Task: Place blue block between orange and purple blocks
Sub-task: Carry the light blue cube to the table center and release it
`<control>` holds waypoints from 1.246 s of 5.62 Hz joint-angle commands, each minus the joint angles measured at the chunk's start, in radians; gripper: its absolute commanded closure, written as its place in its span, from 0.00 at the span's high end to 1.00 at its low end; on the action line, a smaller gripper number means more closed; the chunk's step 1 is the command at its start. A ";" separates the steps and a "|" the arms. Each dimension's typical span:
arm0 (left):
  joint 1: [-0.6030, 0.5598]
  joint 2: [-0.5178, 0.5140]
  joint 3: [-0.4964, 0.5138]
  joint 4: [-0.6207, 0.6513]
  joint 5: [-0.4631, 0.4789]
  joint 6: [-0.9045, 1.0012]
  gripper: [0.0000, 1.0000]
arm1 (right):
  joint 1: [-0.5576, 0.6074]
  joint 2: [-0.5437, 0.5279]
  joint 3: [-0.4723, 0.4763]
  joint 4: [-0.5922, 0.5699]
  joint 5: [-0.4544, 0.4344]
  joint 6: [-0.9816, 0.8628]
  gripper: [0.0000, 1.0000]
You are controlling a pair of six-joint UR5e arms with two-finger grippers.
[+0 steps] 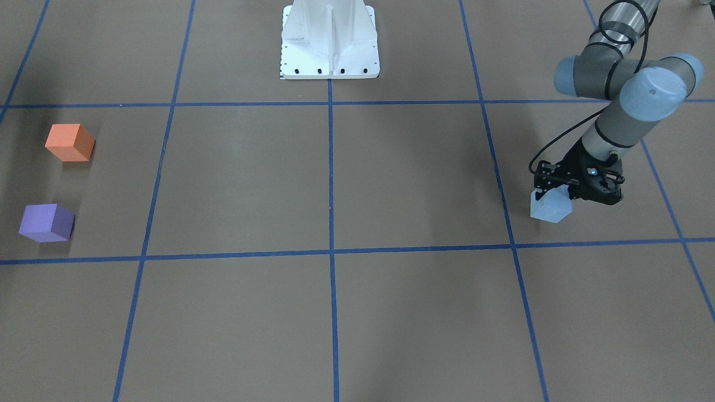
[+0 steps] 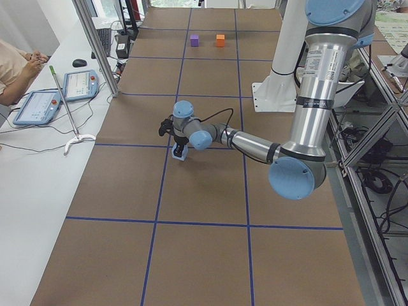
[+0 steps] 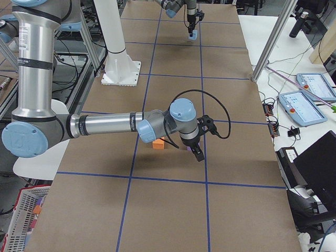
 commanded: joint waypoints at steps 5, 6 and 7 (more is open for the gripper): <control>0.387 -0.678 0.260 0.383 0.197 -0.541 0.26 | 0.000 0.001 -0.003 0.000 0.000 0.003 1.00; 0.387 -0.676 0.276 0.380 0.199 -0.540 0.42 | 0.000 0.001 -0.003 0.000 0.000 0.003 1.00; 0.387 -0.674 0.276 0.382 0.200 -0.540 0.70 | 0.000 0.000 -0.003 0.000 0.000 0.003 1.00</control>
